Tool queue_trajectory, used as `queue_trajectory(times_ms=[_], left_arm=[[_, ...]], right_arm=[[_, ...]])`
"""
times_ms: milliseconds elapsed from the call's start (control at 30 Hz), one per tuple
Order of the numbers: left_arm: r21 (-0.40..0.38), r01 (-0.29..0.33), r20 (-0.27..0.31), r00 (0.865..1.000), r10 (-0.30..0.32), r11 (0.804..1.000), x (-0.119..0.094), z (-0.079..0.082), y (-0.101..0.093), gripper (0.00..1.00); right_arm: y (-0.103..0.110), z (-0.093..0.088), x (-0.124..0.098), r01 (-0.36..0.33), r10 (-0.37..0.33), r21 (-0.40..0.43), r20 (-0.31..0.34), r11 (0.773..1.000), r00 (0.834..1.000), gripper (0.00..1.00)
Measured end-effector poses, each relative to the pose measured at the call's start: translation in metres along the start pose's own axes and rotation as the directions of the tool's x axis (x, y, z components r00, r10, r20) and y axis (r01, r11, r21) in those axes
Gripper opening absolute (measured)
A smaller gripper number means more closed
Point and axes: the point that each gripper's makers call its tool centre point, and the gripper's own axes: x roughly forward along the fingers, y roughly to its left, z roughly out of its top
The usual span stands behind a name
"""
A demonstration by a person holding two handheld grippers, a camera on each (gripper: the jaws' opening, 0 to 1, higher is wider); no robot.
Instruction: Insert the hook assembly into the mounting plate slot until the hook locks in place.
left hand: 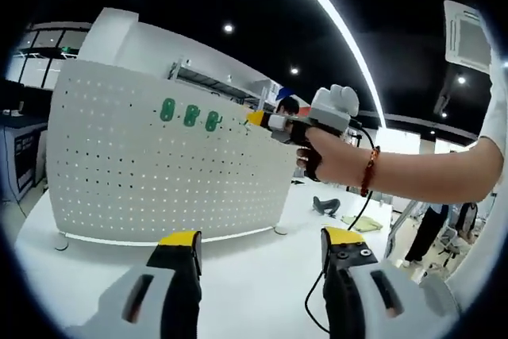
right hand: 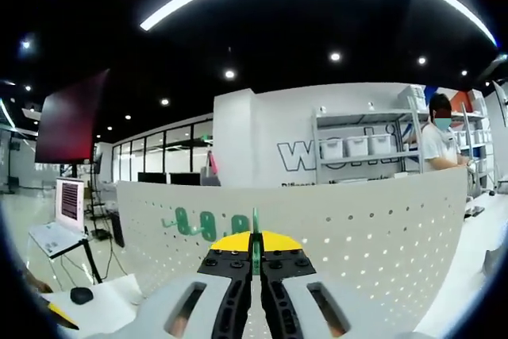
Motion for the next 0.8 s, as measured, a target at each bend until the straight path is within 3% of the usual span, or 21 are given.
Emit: queue_trajectory(times_ms=[167,433,533,800], left_arm=[[-0.061,0.004,0.035,0.999,-0.002,0.998,0.002,0.007,0.001,0.55],[-0.082,0.032,0.06,0.998,-0.027,0.996,0.007,0.018,0.0,0.38],[-0.171,0.05,0.08,0.996,-0.037,0.984,0.009,0.024,0.0,0.33],[-0.163,0.039,0.108,0.994,-0.021,0.986,0.014,0.033,0.004,0.3]], right_arm=[[0.014,-0.003,-0.007,-0.049,0.049,0.002,-0.002,0.999,0.999,0.0],[0.034,-0.009,-0.018,-0.113,0.113,0.015,-0.01,0.993,0.994,0.0],[0.04,-0.01,-0.023,-0.131,0.131,0.021,-0.006,0.991,0.991,0.0],[0.054,-0.016,-0.038,-0.171,0.172,0.042,-0.01,0.984,0.985,0.0]])
